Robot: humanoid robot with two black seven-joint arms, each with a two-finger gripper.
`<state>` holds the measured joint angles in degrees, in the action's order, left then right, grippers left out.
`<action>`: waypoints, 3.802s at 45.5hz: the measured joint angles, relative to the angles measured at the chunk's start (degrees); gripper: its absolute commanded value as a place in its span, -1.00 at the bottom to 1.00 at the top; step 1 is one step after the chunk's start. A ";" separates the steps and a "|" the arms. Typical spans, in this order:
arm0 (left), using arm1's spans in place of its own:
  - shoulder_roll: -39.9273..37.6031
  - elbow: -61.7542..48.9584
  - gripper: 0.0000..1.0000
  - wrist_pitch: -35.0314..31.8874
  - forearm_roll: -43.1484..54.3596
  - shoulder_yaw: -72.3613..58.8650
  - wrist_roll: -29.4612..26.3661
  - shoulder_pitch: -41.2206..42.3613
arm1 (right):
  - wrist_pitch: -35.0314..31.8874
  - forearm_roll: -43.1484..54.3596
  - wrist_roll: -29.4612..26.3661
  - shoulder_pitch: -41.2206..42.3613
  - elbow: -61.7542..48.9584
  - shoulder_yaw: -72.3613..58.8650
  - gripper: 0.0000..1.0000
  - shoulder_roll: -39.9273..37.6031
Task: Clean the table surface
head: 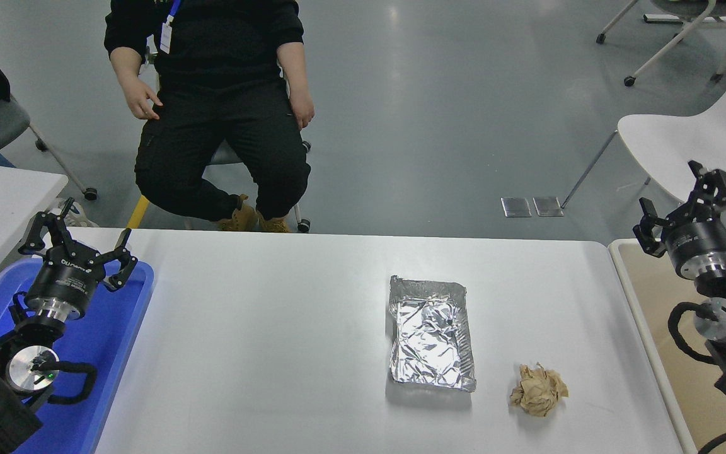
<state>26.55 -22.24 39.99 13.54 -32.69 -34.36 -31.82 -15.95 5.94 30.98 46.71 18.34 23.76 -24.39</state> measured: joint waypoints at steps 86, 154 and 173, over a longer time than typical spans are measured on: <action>0.02 0.01 1.00 0.00 0.00 0.00 0.00 0.01 | 5.99 53.57 4.27 25.07 -5.39 -79.32 0.94 22.65; 0.00 0.01 1.00 0.00 0.00 -0.01 0.00 0.01 | 12.98 54.61 4.20 16.30 -2.51 -75.88 0.62 24.39; 0.01 0.01 1.00 0.00 0.00 -0.01 0.00 0.01 | 14.65 54.75 4.43 14.67 -2.08 -75.94 -0.09 24.39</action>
<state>26.55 -22.24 39.99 13.54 -32.70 -34.37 -31.82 -1.31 60.69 35.40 61.38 16.26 -52.18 0.00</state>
